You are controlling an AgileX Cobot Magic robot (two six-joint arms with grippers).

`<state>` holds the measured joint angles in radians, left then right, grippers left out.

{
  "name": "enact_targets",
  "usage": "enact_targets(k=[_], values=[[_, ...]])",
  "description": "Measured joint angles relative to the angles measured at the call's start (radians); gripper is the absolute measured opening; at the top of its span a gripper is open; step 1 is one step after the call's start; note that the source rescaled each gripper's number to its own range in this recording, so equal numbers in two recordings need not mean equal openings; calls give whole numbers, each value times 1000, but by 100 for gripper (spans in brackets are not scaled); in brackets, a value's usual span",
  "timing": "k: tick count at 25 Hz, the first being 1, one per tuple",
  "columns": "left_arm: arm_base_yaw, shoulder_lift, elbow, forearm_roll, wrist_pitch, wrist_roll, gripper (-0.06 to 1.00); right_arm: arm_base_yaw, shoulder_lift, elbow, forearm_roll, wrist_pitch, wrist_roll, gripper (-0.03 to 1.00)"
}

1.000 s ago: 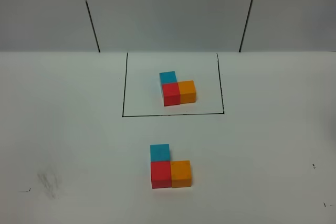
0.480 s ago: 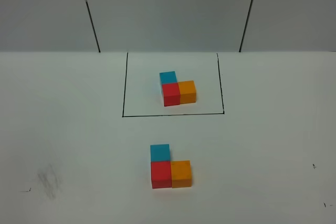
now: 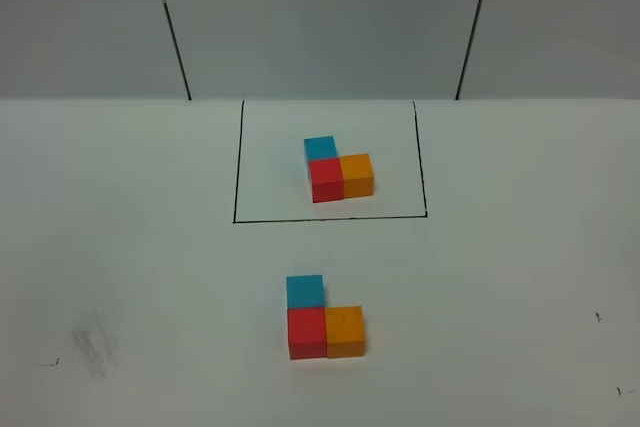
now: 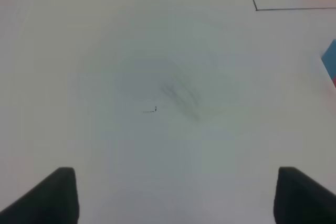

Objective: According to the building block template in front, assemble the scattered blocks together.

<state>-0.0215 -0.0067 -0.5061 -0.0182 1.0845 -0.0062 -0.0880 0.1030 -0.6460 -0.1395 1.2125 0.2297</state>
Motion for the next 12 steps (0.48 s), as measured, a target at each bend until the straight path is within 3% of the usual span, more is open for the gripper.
enact_targets(k=[5,12], values=[[0,0,0,0,0,0,93,0,-102,105,32,-81,-93,77],[0,0,0,0,0,0,93,0,-110,148,88,-136,-135,77]])
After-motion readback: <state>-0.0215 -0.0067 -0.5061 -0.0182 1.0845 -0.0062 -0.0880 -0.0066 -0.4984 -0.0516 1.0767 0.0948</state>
